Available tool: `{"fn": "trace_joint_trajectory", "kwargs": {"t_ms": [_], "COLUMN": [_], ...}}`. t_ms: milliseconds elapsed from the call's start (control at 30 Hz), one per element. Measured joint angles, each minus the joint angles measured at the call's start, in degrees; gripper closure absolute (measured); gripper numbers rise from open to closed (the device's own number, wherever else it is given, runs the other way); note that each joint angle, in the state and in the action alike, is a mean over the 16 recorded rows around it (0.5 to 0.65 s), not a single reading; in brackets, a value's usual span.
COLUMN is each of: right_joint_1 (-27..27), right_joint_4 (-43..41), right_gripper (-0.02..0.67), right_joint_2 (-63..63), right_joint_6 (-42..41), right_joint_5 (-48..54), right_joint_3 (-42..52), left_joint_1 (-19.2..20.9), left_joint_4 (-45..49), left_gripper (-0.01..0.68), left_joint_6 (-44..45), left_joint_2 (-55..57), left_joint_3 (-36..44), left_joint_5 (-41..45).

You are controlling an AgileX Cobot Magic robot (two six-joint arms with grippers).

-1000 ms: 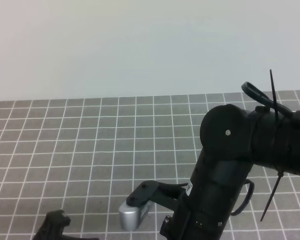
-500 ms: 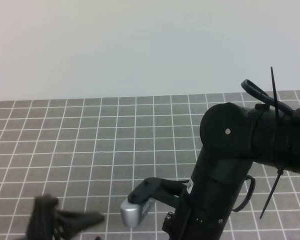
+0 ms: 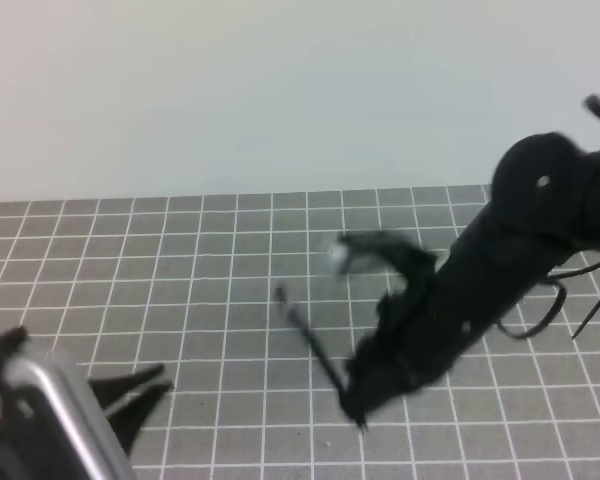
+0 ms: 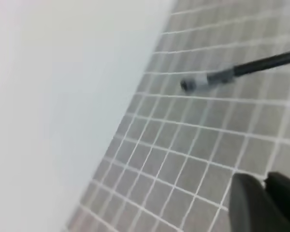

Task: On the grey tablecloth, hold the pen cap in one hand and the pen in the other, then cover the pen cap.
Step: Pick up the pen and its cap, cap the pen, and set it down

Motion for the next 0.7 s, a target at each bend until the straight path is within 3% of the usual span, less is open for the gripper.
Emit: {"fn": "trace_joint_trajectory", "kwargs": {"t_ms": [167,367,700], "right_joint_1": [-2.59,-3.38,-3.37], "right_joint_4": [2.15,3.32,-2.53], "right_gripper": [0.652,0.652,0.651], "right_joint_2": [1.63,6.07,13.57], "right_joint_6": [7.15,14.82,23.17], "right_joint_5": [-10.04,-17.00,-16.63], "right_joint_3": [-0.02,-0.02,-0.05], "left_joint_1": [0.00,0.00,0.00], "left_joint_4": [-13.33,-25.81,-29.67], "left_gripper": [0.667,0.672,0.672], "left_joint_6": [-2.25,-4.07,-4.06], "left_joint_2": [0.49,1.09,1.32], "left_joint_3": [0.00,0.00,0.00], "left_joint_5": [-6.21,-12.38,-14.20]}}
